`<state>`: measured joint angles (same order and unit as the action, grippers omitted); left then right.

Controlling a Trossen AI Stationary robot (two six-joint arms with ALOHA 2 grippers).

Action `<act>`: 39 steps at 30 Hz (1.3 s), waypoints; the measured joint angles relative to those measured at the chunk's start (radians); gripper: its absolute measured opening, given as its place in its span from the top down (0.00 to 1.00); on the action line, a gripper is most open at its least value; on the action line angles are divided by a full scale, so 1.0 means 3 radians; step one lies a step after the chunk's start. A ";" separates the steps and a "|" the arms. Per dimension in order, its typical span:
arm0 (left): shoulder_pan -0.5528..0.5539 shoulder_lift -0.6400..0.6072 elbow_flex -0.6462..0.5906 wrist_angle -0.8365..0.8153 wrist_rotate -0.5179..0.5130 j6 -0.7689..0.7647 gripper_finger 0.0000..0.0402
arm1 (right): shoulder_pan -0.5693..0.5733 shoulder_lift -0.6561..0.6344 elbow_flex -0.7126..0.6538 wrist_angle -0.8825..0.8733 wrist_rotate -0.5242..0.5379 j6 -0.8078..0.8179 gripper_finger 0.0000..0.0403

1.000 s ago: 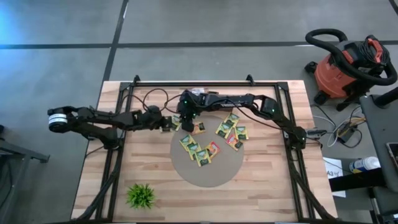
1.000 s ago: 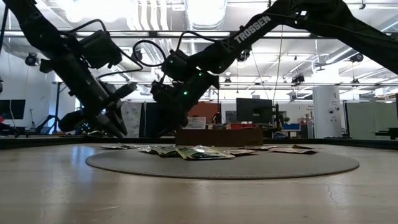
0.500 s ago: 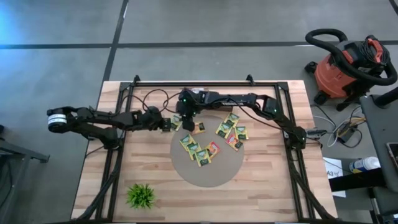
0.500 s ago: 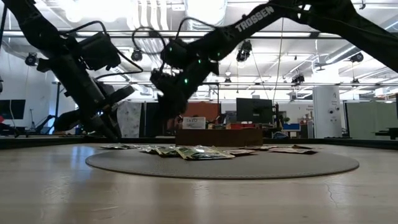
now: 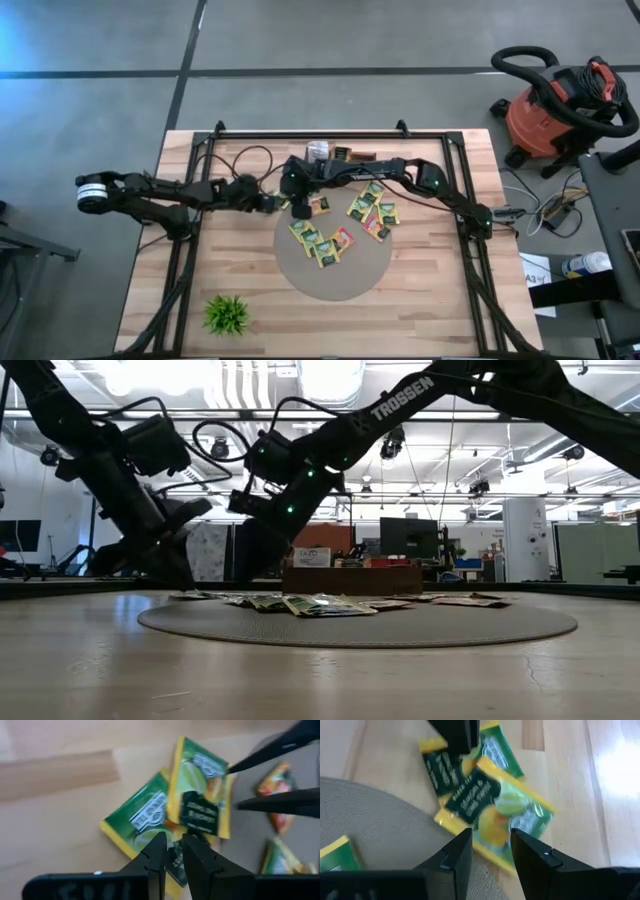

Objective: Pick & Place Tea
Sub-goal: Put the yellow tea bag into the right section of the wooden organizer

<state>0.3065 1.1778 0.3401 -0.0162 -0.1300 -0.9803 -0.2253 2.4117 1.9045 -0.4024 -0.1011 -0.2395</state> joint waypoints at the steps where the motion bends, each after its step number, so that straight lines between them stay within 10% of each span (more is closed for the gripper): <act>1: 0.0000 0.0000 0.0000 0.0036 -0.0001 0.0046 0.86 | 0.0000 0.0024 0.0000 0.0017 0.0000 0.0000 0.67; 39: 0.0360 0.0318 -0.0003 0.0402 0.0318 -0.0037 0.86 | 0.0053 0.0147 0.0455 -0.0542 -0.0011 0.0160 0.67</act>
<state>0.4145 1.2731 0.3393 0.1044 -0.0345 -0.9915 -0.2092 2.4557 2.0411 -0.5650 -0.1044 -0.1916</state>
